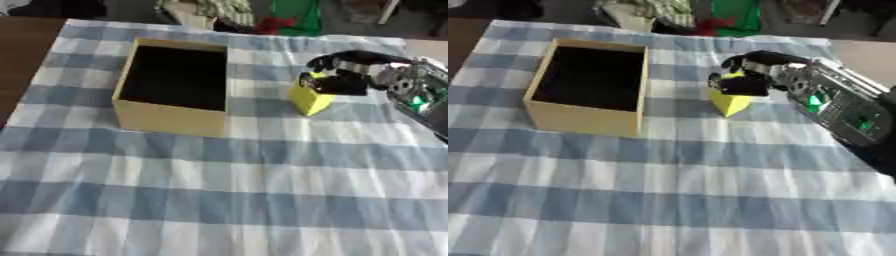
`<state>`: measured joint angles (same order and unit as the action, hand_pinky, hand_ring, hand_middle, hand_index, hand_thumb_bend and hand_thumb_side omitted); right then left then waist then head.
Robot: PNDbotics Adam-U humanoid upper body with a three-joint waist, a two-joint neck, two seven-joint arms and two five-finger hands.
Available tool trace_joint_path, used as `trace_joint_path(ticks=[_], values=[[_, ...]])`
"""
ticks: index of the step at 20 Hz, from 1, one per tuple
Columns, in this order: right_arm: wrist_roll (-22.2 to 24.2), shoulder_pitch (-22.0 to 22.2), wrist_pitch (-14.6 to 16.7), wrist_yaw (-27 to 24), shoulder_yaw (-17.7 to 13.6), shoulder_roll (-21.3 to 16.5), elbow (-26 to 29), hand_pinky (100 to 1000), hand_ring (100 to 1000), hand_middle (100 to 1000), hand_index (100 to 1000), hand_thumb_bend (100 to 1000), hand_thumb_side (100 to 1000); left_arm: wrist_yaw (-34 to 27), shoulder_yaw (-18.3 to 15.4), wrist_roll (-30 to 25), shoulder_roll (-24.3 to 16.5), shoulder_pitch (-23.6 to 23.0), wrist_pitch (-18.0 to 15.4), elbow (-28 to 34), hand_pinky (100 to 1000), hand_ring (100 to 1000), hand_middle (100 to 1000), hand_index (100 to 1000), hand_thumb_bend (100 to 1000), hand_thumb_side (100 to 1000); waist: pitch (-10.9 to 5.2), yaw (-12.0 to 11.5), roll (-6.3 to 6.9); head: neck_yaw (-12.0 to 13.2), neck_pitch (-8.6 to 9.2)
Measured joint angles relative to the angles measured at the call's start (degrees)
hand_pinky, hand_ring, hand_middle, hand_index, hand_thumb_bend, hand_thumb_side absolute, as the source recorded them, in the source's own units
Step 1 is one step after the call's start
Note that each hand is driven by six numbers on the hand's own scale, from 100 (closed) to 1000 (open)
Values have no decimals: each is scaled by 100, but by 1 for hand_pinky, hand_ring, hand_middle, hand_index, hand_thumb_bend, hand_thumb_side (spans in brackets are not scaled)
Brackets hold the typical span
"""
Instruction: Pick up objects on the table and place them in the box.
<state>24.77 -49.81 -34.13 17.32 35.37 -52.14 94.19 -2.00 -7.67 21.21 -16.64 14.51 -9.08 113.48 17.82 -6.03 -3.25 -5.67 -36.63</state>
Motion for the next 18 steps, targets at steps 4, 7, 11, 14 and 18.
trace_joint_path(ticks=[4,7,11,14,18], values=[[-111,102,-221,44,-107,-8,388,976,1000,918,1000,100,1000,0,0,-4,1,0,4,0,913,598,609,759,187,437,11,1,7,1,3],[-226,210,-328,127,-234,-55,649,973,1000,933,1000,100,964,0,0,-6,1,0,5,0,913,598,609,758,187,436,15,2,18,4,5],[-393,265,-518,365,-288,-111,727,963,1000,944,1000,126,965,-1,2,-19,1,2,2,0,913,599,609,758,185,437,16,4,19,1,18],[-404,265,-638,604,-242,-102,599,965,1000,945,1000,127,969,-7,3,-46,2,9,2,0,914,598,608,758,184,437,17,-10,22,-3,45],[-355,237,-678,932,-219,15,288,964,1000,947,1000,134,956,-23,3,-51,2,9,1,0,914,598,608,758,183,438,27,-32,36,-4,50]])
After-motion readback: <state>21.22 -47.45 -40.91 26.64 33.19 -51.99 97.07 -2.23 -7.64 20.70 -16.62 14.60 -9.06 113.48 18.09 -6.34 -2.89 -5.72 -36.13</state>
